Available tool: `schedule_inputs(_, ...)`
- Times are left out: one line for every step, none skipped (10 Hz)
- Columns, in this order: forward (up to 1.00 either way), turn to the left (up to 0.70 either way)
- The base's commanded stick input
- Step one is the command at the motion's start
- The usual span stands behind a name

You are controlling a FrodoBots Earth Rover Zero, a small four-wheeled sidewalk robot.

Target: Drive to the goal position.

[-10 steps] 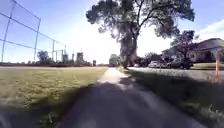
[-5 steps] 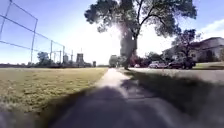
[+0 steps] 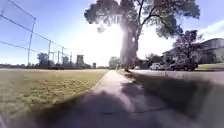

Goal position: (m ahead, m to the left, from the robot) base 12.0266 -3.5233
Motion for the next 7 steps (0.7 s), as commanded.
schedule_inputs(1.0, 0.0)
schedule_inputs(1.0, 0.0)
schedule_inputs(1.0, 0.0)
schedule_inputs(1.0, 0.0)
schedule_inputs(1.0, 0.0)
schedule_inputs(1.0, 0.0)
schedule_inputs(1.0, 0.0)
